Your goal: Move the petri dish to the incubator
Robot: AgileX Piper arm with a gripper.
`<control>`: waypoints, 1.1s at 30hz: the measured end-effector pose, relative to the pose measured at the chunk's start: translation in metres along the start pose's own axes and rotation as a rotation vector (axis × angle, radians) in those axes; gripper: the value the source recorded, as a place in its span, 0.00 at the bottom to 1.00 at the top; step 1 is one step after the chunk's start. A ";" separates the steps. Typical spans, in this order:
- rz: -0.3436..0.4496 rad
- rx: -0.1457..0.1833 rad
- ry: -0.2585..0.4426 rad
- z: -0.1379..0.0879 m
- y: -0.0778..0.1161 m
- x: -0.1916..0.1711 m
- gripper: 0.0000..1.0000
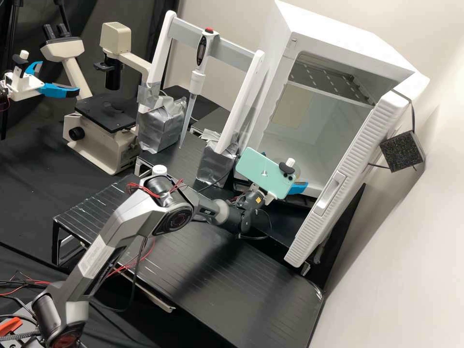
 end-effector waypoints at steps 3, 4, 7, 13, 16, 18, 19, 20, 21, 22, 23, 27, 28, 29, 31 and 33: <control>0.004 0.007 -0.006 0.001 0.003 -0.009 1.00; 0.009 0.009 -0.002 0.001 0.004 -0.013 1.00; 0.020 0.016 0.016 0.001 0.006 -0.024 1.00; 0.045 0.030 0.044 0.002 0.011 -0.046 1.00; 0.063 0.038 0.061 0.002 0.014 -0.060 1.00; 0.078 0.043 0.073 0.001 0.015 -0.073 1.00; 0.082 0.044 0.066 0.003 0.015 -0.080 1.00; 0.092 0.046 0.071 0.002 0.017 -0.088 1.00; 0.102 0.047 0.077 0.002 0.018 -0.096 1.00; 0.112 0.050 0.082 0.001 0.019 -0.103 1.00; 0.121 0.052 0.081 0.001 0.021 -0.110 1.00; 0.159 0.061 0.053 -0.006 0.028 -0.144 1.00; 0.164 0.070 0.046 -0.009 0.030 -0.155 1.00; 0.168 0.076 0.043 -0.012 0.031 -0.162 1.00; 0.173 0.088 0.040 -0.022 0.029 -0.179 1.00; 0.176 0.092 0.043 -0.032 0.025 -0.193 1.00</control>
